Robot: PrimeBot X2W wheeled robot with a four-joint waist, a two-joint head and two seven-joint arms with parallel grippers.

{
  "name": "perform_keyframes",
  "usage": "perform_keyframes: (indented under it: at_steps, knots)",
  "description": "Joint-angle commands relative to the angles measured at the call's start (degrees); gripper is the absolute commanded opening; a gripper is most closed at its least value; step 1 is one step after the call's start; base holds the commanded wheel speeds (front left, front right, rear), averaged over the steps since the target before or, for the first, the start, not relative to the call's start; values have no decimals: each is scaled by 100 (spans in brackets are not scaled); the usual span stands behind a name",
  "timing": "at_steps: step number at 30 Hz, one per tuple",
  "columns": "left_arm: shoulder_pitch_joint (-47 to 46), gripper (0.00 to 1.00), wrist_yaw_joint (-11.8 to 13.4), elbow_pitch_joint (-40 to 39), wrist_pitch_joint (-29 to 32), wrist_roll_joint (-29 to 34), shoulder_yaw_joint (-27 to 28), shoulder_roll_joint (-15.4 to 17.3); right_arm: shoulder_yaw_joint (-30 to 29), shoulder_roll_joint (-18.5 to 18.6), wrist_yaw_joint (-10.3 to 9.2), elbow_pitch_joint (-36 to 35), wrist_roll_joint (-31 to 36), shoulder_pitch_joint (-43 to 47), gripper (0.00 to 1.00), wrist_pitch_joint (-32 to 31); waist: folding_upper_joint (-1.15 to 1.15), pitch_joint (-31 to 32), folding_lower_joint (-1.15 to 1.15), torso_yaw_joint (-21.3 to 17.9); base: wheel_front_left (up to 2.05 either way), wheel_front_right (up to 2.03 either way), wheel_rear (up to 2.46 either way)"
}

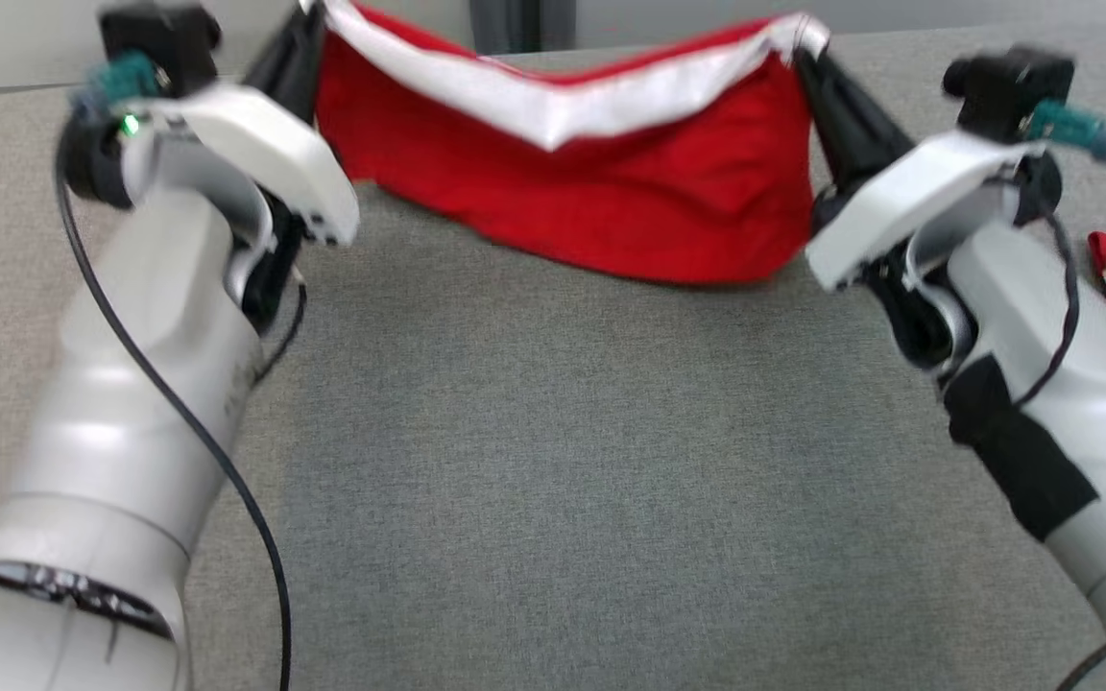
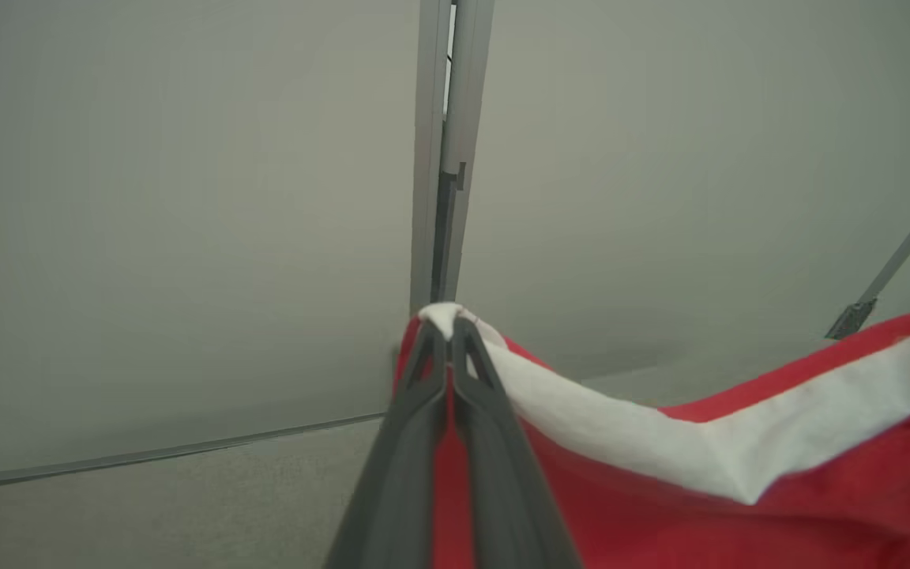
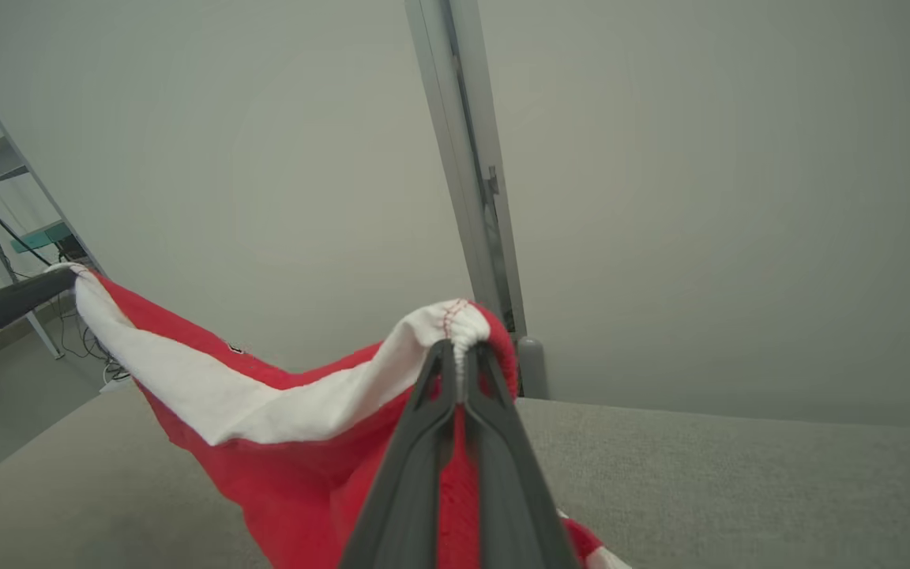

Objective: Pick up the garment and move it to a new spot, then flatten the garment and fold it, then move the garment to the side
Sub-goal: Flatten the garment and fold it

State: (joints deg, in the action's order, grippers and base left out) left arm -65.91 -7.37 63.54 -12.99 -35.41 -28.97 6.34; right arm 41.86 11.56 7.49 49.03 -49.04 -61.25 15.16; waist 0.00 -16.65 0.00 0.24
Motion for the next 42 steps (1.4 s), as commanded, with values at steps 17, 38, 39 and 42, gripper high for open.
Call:
perform_keyframes:
  at_steps: [17,38,39,42]
  knots:
    - [4155,0,413,-3336,-211,107,582,514,-426,693,1,-1930,80,3315,0,8,0,473,0,-93,0,0,0]
    - [8044,0,2124,-8062,2034,-396,512,1686,-1718,526,1,-3555,477,6991,0,-2,0,1042,0,329,0,0,0]
    - [8102,0,2162,-8181,2102,-393,515,1745,-1765,484,1,-3640,467,7123,0,-22,0,1052,0,329,0,0,0]
    - [8163,0,2237,-8466,2131,-456,603,1772,-1898,407,1,-3844,543,7359,0,-125,0,1050,0,299,0,0,0]
